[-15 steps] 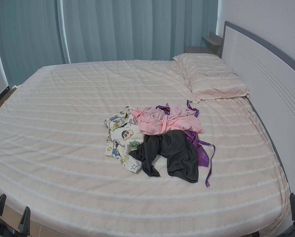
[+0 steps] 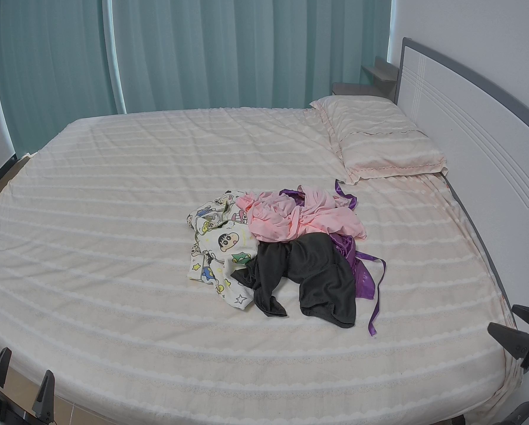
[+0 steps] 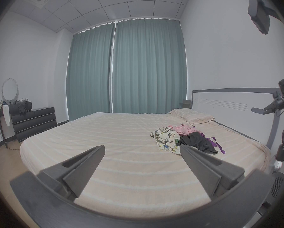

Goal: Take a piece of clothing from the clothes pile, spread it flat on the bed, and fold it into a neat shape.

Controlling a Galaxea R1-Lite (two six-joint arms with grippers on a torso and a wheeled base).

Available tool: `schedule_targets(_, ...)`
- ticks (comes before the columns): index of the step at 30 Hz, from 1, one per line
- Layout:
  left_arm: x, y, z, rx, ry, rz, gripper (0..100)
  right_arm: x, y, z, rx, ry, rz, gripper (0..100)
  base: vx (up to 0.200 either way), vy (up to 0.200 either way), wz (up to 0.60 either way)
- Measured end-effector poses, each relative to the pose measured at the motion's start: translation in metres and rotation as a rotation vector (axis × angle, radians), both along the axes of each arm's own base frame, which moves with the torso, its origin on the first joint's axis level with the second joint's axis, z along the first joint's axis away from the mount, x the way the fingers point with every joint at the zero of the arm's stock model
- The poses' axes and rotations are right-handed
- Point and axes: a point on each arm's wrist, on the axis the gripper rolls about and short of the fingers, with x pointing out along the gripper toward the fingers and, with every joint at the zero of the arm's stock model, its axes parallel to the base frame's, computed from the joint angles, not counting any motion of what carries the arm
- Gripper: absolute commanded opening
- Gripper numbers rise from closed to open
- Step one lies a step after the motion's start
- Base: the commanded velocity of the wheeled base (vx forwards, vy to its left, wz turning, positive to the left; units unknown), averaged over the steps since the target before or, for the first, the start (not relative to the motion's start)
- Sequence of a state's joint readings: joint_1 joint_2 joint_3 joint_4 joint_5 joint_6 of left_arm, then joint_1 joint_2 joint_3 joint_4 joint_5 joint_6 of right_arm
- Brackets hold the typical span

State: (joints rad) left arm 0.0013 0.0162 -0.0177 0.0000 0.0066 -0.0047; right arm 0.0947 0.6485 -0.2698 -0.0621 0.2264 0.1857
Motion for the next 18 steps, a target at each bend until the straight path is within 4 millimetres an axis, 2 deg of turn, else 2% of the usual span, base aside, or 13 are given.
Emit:
schedule_targets(10, 0.000, 0.000, 0.000, 0.000, 0.000, 0.000, 100, 0.088, 0.022, -0.008, 0.101, 0.220, 0.062, 100, 0.000, 0.000, 0.00)
schedule_targets(18, 0.000, 0.000, 0.000, -0.001, 0.000, 0.000, 100, 0.163, 0.050, -0.040, 0.160, 0.381, 0.036, 100, 0.000, 0.000, 0.00)
